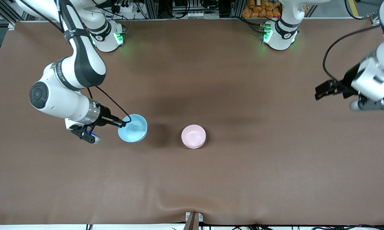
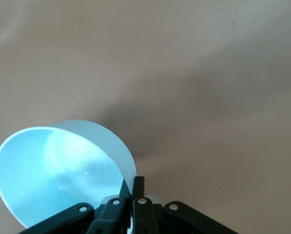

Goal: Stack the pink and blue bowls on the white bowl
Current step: 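Carry the blue bowl with the right gripper over the pink bowl, then lower the blue bowl into the pink bowl and open the right gripper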

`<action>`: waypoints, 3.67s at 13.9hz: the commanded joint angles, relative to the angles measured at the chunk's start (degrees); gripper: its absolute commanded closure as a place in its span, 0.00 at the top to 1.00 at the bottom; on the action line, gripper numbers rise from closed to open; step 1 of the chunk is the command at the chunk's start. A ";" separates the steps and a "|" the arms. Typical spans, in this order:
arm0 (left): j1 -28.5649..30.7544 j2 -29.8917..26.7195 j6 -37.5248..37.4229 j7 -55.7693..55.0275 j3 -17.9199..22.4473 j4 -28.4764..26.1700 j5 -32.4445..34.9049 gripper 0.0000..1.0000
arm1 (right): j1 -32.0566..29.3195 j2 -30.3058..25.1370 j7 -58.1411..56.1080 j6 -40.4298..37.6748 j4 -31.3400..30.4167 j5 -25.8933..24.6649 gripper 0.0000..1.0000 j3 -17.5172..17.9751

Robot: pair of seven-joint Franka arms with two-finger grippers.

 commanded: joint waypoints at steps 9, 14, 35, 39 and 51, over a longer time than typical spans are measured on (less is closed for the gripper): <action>1.45 -10.86 0.11 5.74 3.98 -11.21 -3.24 1.00 | 2.96 -0.10 3.08 1.67 0.15 1.67 0.00 -0.60; 2.33 -10.77 0.20 5.12 2.40 -11.21 0.19 1.00 | 7.78 2.17 9.38 6.14 1.72 2.72 0.00 -0.68; 1.72 -8.49 0.11 5.21 2.31 -9.27 0.02 1.00 | 19.48 20.02 20.22 25.93 8.50 -0.88 0.00 -0.77; 1.46 -8.31 0.02 5.21 2.31 -9.27 -0.07 1.00 | 19.83 20.55 20.30 26.02 8.50 -0.53 0.00 -0.77; 1.37 -8.14 -0.07 5.21 2.22 -8.75 -0.07 1.00 | 21.50 22.66 20.39 27.69 8.50 -0.53 0.00 -0.77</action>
